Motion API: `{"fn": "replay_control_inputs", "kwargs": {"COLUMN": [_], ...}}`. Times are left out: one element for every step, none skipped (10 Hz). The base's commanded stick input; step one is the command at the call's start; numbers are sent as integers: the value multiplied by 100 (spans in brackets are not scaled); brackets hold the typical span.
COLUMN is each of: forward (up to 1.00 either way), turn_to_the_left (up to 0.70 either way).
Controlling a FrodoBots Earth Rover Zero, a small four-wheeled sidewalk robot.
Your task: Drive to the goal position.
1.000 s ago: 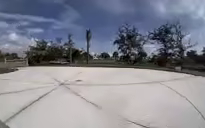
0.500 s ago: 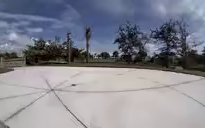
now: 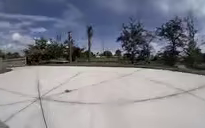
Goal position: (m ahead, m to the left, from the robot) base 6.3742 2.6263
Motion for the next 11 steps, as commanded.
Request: {"fn": "replay_control_inputs", "kwargs": {"forward": [85,85,85,85,85,85,85,85,85,85,85], "turn_to_the_left": [34,34,34,34,34,18,0,0,0,0,0]}}
